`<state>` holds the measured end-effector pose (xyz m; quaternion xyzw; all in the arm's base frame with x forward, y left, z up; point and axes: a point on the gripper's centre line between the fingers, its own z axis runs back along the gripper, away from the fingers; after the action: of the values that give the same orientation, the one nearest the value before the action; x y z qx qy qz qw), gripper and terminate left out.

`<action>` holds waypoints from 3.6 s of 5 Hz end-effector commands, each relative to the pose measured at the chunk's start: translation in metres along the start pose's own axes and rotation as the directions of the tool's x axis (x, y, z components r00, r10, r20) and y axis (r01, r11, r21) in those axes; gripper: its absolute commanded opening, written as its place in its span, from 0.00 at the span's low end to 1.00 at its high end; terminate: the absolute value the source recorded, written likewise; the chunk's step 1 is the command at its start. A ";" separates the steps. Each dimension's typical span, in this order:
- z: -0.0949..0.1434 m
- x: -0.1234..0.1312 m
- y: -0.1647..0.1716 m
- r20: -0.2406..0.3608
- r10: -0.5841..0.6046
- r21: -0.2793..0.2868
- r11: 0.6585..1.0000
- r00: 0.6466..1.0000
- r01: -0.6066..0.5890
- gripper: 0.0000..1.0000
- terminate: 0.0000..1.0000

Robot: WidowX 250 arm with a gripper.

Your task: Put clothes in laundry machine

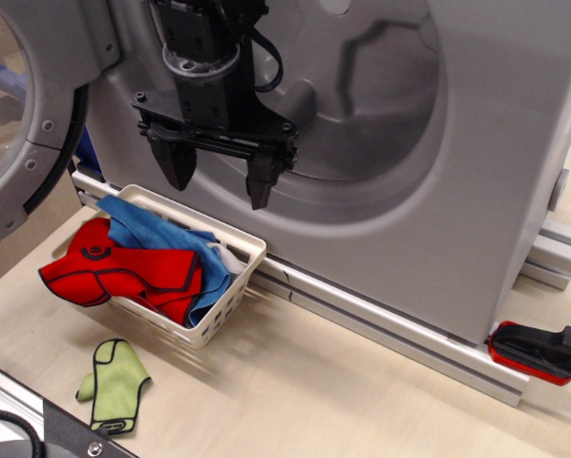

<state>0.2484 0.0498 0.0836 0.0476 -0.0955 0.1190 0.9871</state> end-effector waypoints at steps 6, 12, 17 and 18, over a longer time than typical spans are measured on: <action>-0.086 -0.013 0.071 -0.019 0.150 0.003 0.989 0.988 -0.150 1.00 0.00; -0.136 -0.015 0.070 -0.018 0.214 0.034 0.976 0.977 -0.213 0.00 0.00; 0.001 0.003 0.052 0.123 0.183 -0.098 0.980 0.975 -0.171 0.00 0.00; 0.024 0.009 0.032 0.216 0.142 -0.149 0.983 0.966 -0.111 0.00 0.00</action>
<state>0.2449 0.0735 0.1009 -0.0217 -0.1985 0.1724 0.9646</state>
